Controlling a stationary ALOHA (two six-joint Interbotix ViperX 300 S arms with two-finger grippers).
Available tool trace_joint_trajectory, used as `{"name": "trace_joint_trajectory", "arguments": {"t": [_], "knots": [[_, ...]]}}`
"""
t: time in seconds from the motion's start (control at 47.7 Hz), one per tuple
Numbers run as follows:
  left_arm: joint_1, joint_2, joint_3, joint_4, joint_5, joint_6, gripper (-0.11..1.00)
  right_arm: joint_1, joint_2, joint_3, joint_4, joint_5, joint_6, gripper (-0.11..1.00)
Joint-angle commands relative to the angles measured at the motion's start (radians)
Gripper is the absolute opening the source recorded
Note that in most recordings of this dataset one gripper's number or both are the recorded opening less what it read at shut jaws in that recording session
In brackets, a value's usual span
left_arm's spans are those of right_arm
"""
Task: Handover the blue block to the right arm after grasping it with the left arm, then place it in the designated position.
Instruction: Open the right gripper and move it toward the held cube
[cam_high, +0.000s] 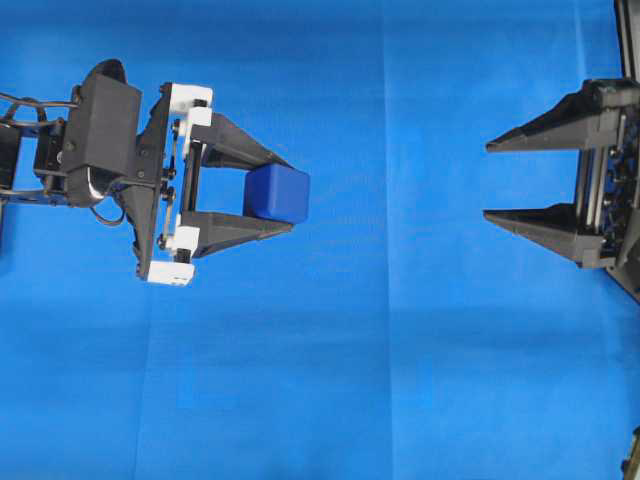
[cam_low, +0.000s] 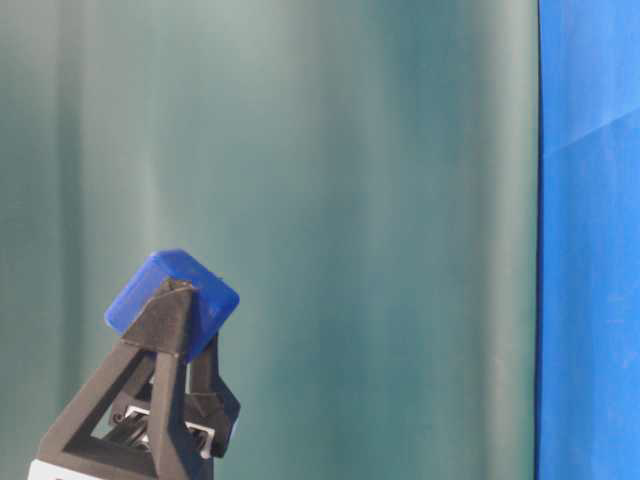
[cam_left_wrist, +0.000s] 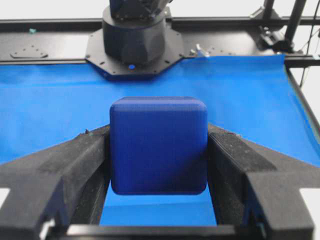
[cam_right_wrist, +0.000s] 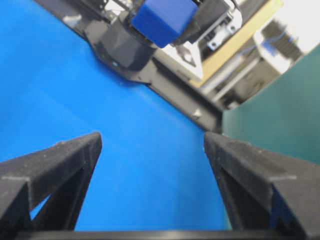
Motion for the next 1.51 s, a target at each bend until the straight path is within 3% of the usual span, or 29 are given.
{"name": "trace_joint_trajectory", "arguments": {"t": [0.0,0.147,0.377,1.488], "knots": [[0.003,-0.020,-0.011,-0.002,-0.006,-0.002,0.49,0.002,0.002,-0.028,-0.035,-0.006,-0.044,0.95],[0.003,-0.020,-0.011,-0.002,-0.005,-0.002,0.49,0.002,0.002,-0.028,-0.083,-0.006,-0.153,0.95],[0.003,-0.020,-0.011,-0.002,-0.005,-0.002,0.49,0.003,0.000,-0.029,-0.084,-0.006,-0.270,0.95],[0.003,-0.020,-0.011,-0.003,-0.005,0.000,0.49,0.003,0.017,-0.034,-0.084,-0.023,-0.276,0.95]]}}
